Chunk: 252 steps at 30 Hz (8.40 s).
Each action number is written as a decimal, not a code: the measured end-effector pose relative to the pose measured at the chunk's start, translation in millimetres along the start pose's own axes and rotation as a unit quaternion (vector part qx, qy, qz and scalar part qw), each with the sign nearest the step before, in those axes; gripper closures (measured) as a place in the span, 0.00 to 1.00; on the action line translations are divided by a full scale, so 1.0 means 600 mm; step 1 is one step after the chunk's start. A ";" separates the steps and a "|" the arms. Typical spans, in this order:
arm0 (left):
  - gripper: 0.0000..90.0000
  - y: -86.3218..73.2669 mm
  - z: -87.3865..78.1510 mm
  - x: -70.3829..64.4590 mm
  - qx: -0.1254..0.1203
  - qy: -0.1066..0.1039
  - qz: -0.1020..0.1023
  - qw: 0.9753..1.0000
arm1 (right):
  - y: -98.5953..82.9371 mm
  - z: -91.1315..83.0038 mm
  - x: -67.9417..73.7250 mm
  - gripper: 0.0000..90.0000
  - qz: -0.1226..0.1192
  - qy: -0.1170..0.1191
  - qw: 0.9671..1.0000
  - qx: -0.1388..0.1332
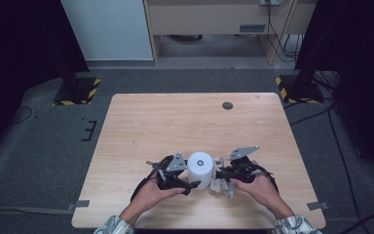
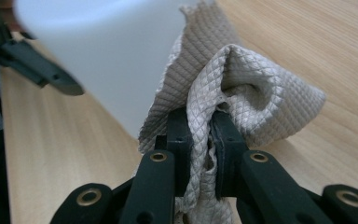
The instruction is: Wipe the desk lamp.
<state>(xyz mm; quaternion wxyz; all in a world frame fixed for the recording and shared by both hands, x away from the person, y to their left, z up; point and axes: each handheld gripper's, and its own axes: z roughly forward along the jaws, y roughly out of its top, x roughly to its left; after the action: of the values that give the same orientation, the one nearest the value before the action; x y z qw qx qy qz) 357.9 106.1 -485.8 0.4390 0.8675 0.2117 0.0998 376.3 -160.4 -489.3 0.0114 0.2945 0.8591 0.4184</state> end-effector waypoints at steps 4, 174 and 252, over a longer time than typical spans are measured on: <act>0.17 0.000 0.000 0.000 0.000 0.000 0.001 1.000 | -0.004 -0.012 0.014 0.89 -0.005 0.005 1.000 -0.005; 0.16 0.049 -0.027 0.034 -0.060 -0.035 -0.013 0.997 | -0.009 -0.015 0.044 0.88 -0.011 0.075 0.997 -0.027; 0.14 0.045 -0.022 0.033 -0.054 -0.029 -0.011 0.998 | -0.008 -0.008 0.025 0.89 0.023 0.081 0.996 -0.041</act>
<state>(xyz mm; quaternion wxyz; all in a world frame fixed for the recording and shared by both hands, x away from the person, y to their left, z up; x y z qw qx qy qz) 378.5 110.5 -456.2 0.4921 0.8427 0.2029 0.0807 360.3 -158.4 -486.6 -0.0552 0.2786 0.8324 0.4760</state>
